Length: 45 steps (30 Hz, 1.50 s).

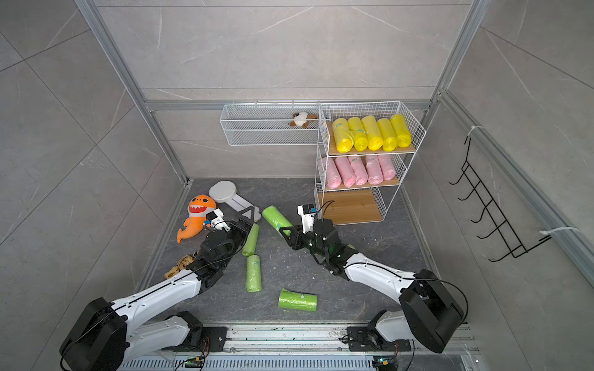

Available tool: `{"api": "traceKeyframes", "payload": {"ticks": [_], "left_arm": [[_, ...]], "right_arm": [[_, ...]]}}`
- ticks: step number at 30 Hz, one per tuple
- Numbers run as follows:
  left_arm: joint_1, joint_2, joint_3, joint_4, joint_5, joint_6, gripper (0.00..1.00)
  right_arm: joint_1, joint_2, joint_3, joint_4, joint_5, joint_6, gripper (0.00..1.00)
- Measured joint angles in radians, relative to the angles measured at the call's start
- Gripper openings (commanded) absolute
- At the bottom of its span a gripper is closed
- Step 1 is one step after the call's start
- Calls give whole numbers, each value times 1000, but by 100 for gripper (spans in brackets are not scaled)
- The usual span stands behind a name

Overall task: Sort the rolls of trash bags by color and place them on the shelf
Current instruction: Place the roll of trash bags on the shelf.

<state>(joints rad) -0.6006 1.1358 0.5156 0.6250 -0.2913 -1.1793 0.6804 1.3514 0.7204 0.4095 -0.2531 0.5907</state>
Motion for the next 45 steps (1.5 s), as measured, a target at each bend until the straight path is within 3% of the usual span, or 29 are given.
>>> {"api": "traceKeyframes", "payload": {"ticks": [9, 17, 25, 31, 45], "left_arm": [[24, 33, 46, -97, 9, 186, 88], [24, 110, 92, -117, 74, 229, 89], [24, 115, 92, -130, 103, 235, 89], [24, 128, 103, -130, 120, 238, 88], [24, 141, 115, -131, 149, 238, 89]], "right_arm": [[-130, -158, -161, -241, -35, 1, 28], [-357, -193, -184, -357, -10, -27, 28], [-463, -192, -128, -418, 87, -70, 29], [-466, -109, -116, -228, 138, -71, 27], [-466, 348, -128, 412, 187, -3, 29]]}}
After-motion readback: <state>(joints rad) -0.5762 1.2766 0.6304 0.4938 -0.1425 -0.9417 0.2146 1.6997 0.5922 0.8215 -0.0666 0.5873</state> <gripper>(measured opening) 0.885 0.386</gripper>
